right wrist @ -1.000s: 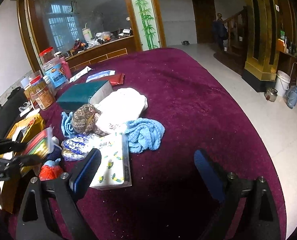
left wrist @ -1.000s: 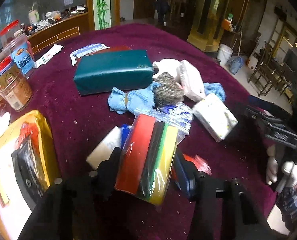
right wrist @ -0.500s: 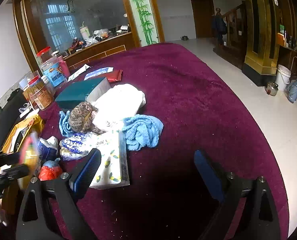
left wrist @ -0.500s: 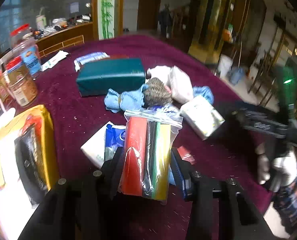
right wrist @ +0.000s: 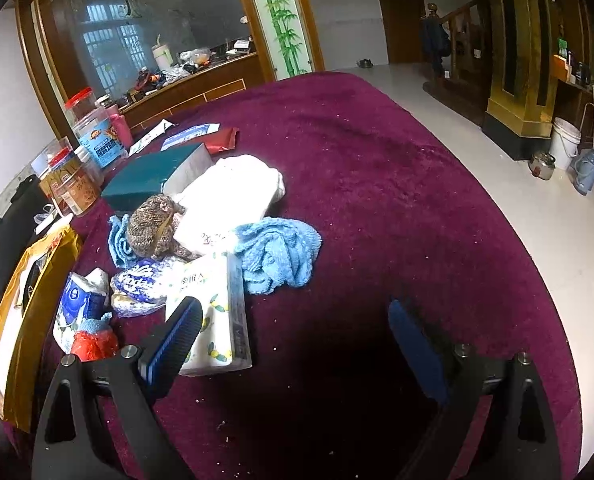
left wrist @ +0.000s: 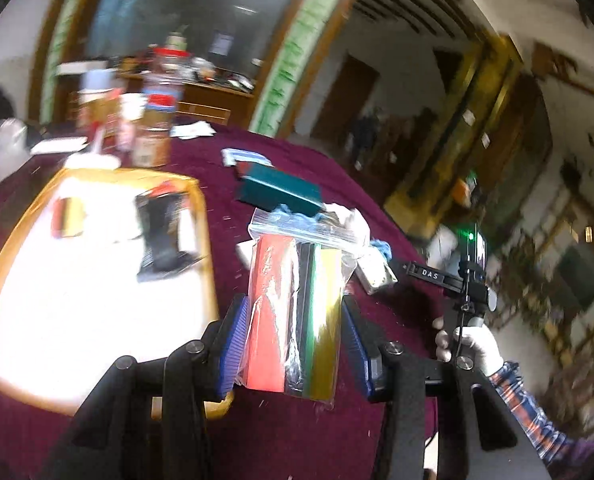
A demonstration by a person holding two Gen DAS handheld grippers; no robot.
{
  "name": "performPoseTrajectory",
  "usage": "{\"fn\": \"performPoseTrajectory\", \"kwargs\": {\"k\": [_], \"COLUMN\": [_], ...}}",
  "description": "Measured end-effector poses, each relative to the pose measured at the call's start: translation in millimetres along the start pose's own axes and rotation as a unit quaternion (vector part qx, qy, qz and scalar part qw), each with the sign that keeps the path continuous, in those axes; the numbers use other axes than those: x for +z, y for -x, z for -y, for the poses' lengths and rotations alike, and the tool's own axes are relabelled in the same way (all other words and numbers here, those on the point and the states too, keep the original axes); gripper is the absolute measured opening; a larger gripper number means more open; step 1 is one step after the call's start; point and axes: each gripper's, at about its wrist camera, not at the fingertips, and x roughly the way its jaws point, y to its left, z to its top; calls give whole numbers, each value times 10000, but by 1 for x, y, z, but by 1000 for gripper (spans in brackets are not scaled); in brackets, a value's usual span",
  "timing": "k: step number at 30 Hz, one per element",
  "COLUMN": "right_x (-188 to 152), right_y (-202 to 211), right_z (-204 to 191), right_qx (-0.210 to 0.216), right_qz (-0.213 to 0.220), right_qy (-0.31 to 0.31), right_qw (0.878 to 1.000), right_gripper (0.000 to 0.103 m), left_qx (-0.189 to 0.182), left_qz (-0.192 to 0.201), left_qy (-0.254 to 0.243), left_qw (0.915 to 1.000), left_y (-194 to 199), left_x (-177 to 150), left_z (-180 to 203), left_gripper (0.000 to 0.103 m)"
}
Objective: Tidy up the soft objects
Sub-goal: 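Carry sponge bag to tray with left gripper while right gripper grasps knitted item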
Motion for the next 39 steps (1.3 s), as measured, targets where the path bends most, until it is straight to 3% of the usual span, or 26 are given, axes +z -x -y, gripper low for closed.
{"fn": "performPoseTrajectory", "kwargs": {"k": [7,10,14,20,22,26,28,29,30,39], "right_x": [0,-1,-4,-16,-21,-27,-30,-32,-35,-28], "right_y": [11,42,52,22,12,-13,-20,-23,-25,31], "right_z": [2,-10,-52,-125,-141,-156,-155,-153,-153,-142], "right_qx": [-262,115,548,858,829,630,633,664,693,828], "right_qz": [-16,148,-104,-709,-832,-1108,-1212,-1297,-1352,-772], "right_qy": [-18,-37,363,1083,1284,1383,1359,1351,1334,1419], "right_qw": [9997,9998,9978,9879,9848,9822,9812,9801,9793,9834], "right_gripper": [94,94,94,92,88,67,48,33,28,28], "left_qx": [245,262,290,152,189,281,333,342,350,615], "left_qz": [318,385,477,452,470,525,559,582,595,523], "left_qy": [481,544,520,709,768,870,846,848,854,952], "left_qw": [9980,9974,9971,9963,9958,9944,9943,9941,9939,9922], "left_y": [42,56,63,58,62,72,77,79,80,77], "left_x": [-27,-31,-36,-47,-48,-47,-46,-47,-47,-46], "left_z": [-32,-42,-50,-61,-66,-74,-74,-74,-75,-90], "left_gripper": [48,48,48,48,48,48,48,49,48,49]}}
